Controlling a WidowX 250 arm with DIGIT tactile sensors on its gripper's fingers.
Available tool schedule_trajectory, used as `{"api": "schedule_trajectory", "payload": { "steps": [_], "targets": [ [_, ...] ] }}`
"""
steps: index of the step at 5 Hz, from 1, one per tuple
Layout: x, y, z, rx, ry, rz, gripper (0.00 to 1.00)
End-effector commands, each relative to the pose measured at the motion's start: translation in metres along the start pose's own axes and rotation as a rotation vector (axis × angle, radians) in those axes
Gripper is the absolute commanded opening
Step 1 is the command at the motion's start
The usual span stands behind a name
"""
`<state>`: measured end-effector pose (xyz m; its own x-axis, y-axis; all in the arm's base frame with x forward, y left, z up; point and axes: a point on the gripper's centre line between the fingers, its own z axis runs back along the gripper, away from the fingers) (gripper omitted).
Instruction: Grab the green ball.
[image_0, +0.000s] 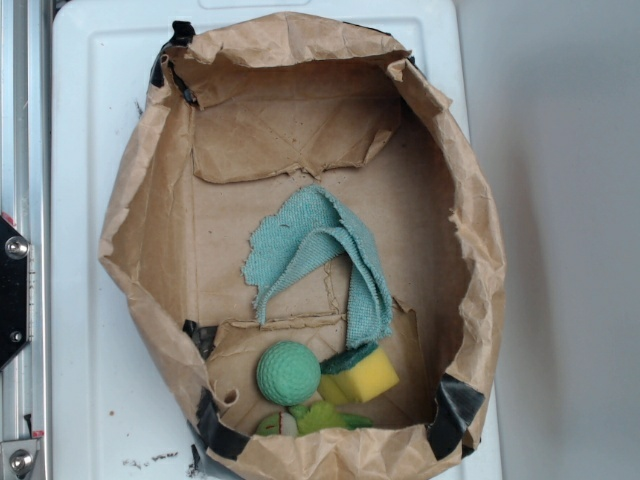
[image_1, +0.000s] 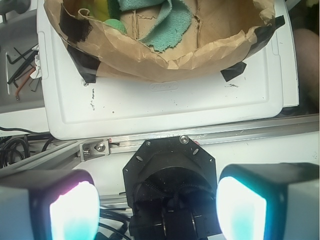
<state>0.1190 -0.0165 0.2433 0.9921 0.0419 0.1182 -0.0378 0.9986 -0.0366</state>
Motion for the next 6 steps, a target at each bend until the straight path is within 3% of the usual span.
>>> {"api": "schedule_trajectory", "payload": {
  "steps": [1,2,3,4,5,6],
  "targets": [
    [0.000,0.000,0.000,0.000,0.000,0.000,1.00],
    [0.039,0.010,-0.005,0.003,-0.040,-0.049,1.00],
    [0.077,0.018,-0.010,-0.028,-0.072,-0.066,1.00],
    [0.112,0.032,-0.026,-0.033,-0.070,-0.072,1.00],
    [0.137,0.049,-0.048,-0.013,-0.094,-0.101,1.00],
    [0.154,0.049,-0.074,-0.045,-0.109,-0.216,1.00]
  ]
}}
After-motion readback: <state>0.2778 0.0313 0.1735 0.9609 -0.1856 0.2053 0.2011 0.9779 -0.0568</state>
